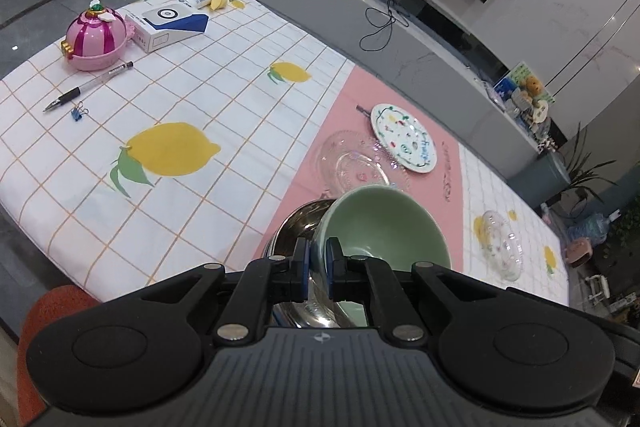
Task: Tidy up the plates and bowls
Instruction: 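Lift the green bowl, lower it into the stacked steel bowls, open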
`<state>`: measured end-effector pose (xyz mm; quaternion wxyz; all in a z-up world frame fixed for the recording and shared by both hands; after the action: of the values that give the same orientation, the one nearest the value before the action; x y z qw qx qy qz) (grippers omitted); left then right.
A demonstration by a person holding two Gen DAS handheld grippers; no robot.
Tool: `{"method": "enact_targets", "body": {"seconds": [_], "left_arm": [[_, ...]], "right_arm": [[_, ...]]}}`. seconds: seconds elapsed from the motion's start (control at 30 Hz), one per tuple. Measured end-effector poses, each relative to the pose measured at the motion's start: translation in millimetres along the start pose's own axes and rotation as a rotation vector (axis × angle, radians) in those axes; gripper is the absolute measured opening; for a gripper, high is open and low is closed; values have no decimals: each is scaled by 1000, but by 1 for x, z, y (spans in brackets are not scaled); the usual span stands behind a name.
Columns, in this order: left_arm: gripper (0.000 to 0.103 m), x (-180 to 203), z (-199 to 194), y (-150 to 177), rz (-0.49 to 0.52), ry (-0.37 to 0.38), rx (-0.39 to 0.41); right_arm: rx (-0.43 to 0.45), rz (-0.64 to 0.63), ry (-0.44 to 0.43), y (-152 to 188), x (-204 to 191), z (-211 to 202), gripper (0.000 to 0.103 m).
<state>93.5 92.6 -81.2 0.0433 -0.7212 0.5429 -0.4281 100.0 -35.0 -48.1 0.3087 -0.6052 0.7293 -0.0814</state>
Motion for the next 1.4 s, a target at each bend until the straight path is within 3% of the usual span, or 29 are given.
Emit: {"method": "enact_targets", "body": {"seconds": [0.83, 1.07, 1.4], "left_arm": [[10, 4, 24, 17, 125, -112, -90], [17, 3, 26, 16, 119, -101, -98], [18, 1, 23, 15, 97, -78, -82]], "right_arm": [[-13, -129, 107, 9, 1, 36, 9], [-11, -141, 104, 11, -2, 37, 15], [-2, -121, 86, 10, -1, 33, 23]]}}
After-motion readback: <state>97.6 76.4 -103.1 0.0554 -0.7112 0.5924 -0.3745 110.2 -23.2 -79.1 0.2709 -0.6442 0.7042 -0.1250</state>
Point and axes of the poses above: each gripper's, at about its wrist camera, not at the fingertips, and z roughly the way its jaws point, x to its right, y to its underside, the point moved 7 cm from there along z, roughly the way its jaws point, and after that the axes turned 11 degrees about y, right-handed, at the moved point
